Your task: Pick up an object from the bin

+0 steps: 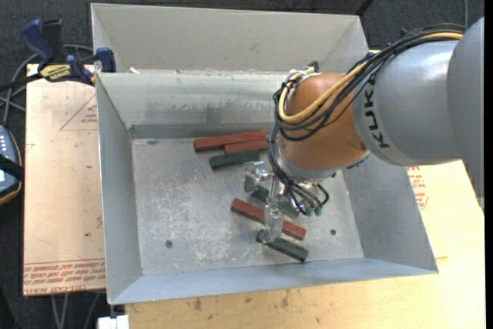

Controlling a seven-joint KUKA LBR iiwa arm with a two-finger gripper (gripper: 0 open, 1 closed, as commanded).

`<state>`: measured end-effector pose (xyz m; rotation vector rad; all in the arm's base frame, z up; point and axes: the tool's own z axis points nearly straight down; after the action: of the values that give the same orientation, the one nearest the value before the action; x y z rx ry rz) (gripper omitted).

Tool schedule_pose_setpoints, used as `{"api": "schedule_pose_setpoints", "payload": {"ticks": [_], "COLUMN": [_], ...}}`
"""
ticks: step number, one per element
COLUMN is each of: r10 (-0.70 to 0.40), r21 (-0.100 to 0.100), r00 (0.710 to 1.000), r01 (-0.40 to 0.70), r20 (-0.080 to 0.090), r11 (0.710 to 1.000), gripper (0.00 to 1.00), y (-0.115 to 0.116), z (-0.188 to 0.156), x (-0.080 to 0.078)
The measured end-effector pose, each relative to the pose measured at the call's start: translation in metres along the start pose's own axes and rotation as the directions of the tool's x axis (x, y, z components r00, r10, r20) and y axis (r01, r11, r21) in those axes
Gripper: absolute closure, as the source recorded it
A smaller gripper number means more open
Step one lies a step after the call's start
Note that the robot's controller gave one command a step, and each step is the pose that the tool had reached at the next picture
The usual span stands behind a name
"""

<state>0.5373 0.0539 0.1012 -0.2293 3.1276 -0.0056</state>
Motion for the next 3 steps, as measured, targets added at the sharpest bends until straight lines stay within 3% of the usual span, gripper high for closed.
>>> {"api": "schedule_pose_setpoints", "payload": {"ticks": [1,2,3], "r10": [0.192,0.269,0.27], "r21": [-0.004,-0.004,-0.004], "r00": [0.981,0.963,0.963], "r01": [-0.193,-0.269,-0.27], "r20": [-0.003,-0.005,-0.004], "r11": [0.981,0.963,0.963], "gripper": [0.0,0.0,0.0], "y": [-0.021,-0.05,-0.049], "z": [0.001,0.032,0.032], "x": [-0.005,-0.024,-0.024]}}
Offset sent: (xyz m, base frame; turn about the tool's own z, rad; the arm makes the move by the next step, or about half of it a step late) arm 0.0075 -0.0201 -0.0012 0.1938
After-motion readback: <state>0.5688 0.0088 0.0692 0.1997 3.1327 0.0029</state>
